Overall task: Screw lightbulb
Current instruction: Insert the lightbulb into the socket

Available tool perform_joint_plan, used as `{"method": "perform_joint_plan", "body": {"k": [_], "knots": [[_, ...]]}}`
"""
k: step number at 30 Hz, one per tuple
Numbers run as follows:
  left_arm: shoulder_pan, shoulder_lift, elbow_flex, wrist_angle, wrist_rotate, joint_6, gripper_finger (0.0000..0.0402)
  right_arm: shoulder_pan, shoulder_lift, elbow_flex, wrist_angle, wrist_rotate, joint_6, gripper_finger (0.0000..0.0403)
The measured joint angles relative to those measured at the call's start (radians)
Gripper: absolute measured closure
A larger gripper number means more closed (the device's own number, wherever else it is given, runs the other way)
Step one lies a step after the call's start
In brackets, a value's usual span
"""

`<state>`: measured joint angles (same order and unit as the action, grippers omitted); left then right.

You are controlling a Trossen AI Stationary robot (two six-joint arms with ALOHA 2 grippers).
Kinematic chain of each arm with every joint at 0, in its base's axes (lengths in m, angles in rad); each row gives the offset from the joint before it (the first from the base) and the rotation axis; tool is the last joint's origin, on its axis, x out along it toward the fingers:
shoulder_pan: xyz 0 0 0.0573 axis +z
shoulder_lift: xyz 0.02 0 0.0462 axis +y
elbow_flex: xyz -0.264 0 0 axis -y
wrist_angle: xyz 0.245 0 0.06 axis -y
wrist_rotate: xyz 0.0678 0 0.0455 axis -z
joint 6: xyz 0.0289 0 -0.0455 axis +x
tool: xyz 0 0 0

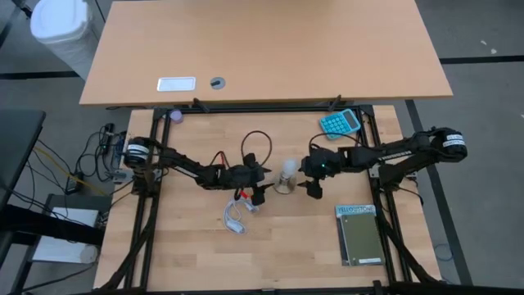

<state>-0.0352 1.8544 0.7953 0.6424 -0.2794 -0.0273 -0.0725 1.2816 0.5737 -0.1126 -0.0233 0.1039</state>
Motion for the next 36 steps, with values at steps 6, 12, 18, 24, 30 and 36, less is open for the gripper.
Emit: {"method": "perform_joint_plan", "body": {"k": [6,12,18,24,30,36], "knots": [[0.023,0.071,0.015,0.102,0.063,0.000,0.0152,-0.042,0.000,0.053,-0.088,-0.025,-0.065,0.0112],[0.033,0.153,0.088,0.120,0.083,0.039,0.0152,-0.065,0.000,0.111,-0.174,-0.030,-0.099,0.0112],[0.035,0.188,0.112,0.161,0.088,0.080,0.0159,-0.070,0.000,0.112,-0.194,-0.068,-0.107,0.0112],[0.036,0.205,0.119,0.164,0.115,0.081,0.0197,-0.075,0.000,0.111,-0.193,-0.068,-0.109,0.0112],[0.036,0.216,0.122,0.185,0.117,0.078,0.0223,-0.075,-0.002,0.111,-0.188,-0.083,-0.109,0.0112],[0.036,0.216,0.138,0.189,0.117,0.095,0.0226,-0.073,-0.001,0.111,-0.147,-0.092,-0.122,0.0112]]}}
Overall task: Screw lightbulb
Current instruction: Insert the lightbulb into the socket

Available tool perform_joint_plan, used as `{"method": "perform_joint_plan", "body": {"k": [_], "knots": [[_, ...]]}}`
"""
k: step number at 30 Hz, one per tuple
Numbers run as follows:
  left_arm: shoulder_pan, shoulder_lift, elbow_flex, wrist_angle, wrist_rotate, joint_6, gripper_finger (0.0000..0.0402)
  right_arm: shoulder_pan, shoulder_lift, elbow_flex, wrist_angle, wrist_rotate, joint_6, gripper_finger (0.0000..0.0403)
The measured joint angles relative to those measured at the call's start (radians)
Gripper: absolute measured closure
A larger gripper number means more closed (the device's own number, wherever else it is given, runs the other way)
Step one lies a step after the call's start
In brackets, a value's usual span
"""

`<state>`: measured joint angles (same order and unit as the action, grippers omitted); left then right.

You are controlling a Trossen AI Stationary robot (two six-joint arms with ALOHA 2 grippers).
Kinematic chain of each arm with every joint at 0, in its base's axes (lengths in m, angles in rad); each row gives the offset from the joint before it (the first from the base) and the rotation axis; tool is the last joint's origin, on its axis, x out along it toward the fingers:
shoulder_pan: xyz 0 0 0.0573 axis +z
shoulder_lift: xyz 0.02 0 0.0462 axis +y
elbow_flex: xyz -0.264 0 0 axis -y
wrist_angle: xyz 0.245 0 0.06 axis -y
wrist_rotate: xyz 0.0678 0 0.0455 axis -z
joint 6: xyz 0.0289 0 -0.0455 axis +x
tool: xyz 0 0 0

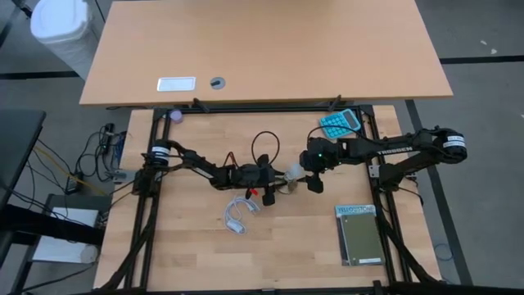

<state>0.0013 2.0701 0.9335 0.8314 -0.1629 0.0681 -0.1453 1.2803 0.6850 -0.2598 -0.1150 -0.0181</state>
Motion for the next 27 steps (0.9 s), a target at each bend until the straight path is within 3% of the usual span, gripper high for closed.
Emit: {"method": "perform_joint_plan", "body": {"k": [16,21,27], "knots": [[0.000,0.000,0.001,-0.005,-0.044,-0.072,0.0227,0.039,0.030,0.066,-0.014,-0.003,-0.010,0.0113],[0.000,-0.001,0.001,-0.056,-0.072,-0.077,0.0227,0.051,0.094,0.065,-0.053,0.058,-0.012,0.0142],[0.000,-0.001,-0.002,-0.131,-0.101,-0.081,0.0227,0.022,-0.035,0.066,-0.154,0.037,0.084,0.0159]]}}
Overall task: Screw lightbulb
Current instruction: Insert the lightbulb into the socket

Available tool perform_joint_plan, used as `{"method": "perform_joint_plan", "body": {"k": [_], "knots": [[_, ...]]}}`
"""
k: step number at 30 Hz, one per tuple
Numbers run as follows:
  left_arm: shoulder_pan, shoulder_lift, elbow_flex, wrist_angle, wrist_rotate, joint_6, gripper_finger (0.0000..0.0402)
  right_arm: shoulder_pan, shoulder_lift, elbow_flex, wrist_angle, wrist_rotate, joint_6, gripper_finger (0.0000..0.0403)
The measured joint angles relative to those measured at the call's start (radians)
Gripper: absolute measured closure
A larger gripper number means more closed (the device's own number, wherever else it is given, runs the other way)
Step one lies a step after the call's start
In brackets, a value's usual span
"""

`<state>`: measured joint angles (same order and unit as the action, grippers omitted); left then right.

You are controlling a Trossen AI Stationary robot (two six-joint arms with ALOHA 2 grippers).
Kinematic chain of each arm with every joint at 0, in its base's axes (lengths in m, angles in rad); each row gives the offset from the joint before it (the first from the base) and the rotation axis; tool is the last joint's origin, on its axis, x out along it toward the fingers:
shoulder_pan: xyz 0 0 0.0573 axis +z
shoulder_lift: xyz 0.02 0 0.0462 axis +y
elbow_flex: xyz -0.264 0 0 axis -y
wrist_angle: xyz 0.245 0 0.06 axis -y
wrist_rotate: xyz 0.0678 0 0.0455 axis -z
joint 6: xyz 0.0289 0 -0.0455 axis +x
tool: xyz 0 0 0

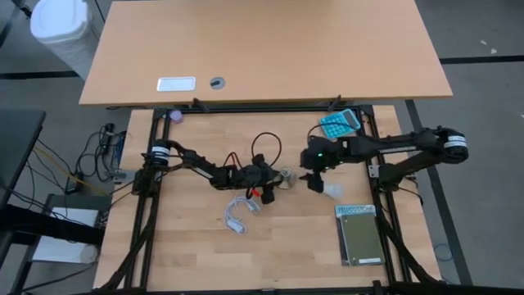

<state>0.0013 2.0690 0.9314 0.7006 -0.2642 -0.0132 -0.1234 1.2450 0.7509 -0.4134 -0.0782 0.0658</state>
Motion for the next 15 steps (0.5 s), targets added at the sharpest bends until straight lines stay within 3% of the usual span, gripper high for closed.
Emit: {"method": "perform_joint_plan", "body": {"k": [3,7,15], "knots": [[0.000,-0.001,0.000,0.014,0.003,0.000,0.0223,0.044,-0.079,0.001,-0.130,0.000,0.104,0.0153],[0.005,-0.001,0.000,0.045,0.027,0.003,0.0200,0.123,-0.090,0.000,-0.332,0.021,0.188,0.0135],[0.012,0.000,0.000,0.036,0.028,-0.020,0.0163,0.260,0.001,0.000,-0.389,0.060,0.318,0.0117]]}}
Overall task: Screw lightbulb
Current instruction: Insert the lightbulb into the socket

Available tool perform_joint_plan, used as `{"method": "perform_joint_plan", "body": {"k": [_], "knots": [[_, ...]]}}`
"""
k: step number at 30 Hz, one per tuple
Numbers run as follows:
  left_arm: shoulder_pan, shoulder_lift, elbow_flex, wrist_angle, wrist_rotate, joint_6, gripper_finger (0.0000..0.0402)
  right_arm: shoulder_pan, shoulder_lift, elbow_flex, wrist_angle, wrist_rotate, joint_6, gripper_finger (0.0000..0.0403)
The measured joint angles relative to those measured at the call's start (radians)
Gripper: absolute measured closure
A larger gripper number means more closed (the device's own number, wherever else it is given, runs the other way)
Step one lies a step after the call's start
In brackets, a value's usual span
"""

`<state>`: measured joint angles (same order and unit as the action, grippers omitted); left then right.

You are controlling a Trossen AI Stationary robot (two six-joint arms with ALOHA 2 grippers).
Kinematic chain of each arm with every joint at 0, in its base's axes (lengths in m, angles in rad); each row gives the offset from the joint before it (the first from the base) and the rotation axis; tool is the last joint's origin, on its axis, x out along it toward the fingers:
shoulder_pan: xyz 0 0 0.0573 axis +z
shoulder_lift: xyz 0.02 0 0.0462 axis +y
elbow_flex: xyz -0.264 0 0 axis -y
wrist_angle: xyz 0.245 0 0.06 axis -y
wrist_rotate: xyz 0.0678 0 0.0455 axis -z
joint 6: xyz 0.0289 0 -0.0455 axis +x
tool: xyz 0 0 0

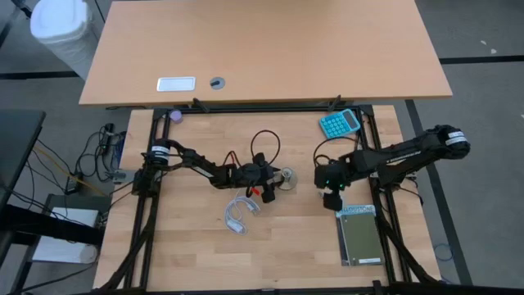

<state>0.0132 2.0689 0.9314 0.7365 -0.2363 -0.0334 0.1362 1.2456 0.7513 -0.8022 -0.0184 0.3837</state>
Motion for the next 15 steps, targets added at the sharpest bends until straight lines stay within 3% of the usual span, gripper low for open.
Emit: {"method": "perform_joint_plan", "body": {"k": [10,15], "knots": [[0.000,0.000,0.002,0.008,0.003,-0.005,0.0163,0.017,0.249,0.000,0.020,0.028,0.019,0.0127],[0.000,-0.001,0.002,0.008,0.011,0.007,0.0163,0.018,0.286,0.004,0.026,0.034,-0.002,0.0174]]}}
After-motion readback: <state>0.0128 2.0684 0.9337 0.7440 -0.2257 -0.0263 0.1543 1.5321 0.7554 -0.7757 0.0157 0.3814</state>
